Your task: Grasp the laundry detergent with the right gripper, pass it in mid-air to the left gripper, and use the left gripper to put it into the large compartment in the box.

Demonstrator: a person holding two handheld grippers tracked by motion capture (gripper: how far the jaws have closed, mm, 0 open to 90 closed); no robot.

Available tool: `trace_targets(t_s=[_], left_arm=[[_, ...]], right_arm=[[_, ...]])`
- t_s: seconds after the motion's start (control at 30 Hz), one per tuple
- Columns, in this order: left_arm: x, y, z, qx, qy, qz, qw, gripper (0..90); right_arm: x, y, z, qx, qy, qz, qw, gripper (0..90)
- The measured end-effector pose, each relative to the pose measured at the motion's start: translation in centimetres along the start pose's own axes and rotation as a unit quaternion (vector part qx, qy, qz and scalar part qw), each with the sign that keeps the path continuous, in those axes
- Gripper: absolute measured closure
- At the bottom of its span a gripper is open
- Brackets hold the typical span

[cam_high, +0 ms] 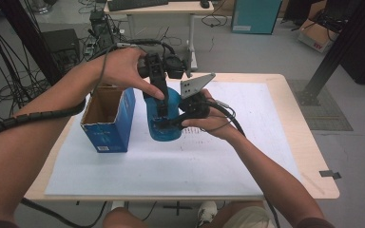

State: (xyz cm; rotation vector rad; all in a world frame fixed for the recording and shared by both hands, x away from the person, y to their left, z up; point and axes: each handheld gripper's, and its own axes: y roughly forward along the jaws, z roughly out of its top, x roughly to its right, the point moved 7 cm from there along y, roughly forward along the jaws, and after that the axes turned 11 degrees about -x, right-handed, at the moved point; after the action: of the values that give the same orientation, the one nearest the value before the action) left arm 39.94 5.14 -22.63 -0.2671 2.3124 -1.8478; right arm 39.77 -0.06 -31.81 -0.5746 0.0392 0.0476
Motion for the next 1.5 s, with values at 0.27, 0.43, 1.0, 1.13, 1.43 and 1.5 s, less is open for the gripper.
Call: trace_targets(t_s=[0.27,0.43,1.0,1.13,1.43,1.5], left_arm=[[0.05,0.0,-0.02,-0.003,0.0,-0.005,1.0,5.4],[0.02,0.01,0.02,-0.001,0.001,-0.002,1.0,5.5],[0.23,0.24,0.4,0.025,-0.026,-0.015,0.9992,18.6],[0.1,0.27,0.41,0.023,-0.021,-0.015,0.9994,21.7],[0.38,0.1,0.51,0.03,-0.018,-0.026,0.999,30.2],[0.66,0.21,0.74,0.045,-0.033,-0.029,0.998,33.8]], right_arm=[[0.13,-0.03,0.24,0.012,-0.015,-0.002,0.9998,44.5],[0.09,-0.07,0.17,0.009,-0.018,-0.002,0.9998,44.5],[0.68,-0.1,0.09,0.012,-0.048,-0.014,0.9987,44.5],[0.74,-0.1,0.05,0.011,-0.051,-0.015,0.9985,44.5],[0.77,-0.17,0.0,0.012,-0.05,-0.013,0.9986,44.5],[0.81,-0.2,-0.03,0.013,-0.048,-0.012,0.9987,44.5]])
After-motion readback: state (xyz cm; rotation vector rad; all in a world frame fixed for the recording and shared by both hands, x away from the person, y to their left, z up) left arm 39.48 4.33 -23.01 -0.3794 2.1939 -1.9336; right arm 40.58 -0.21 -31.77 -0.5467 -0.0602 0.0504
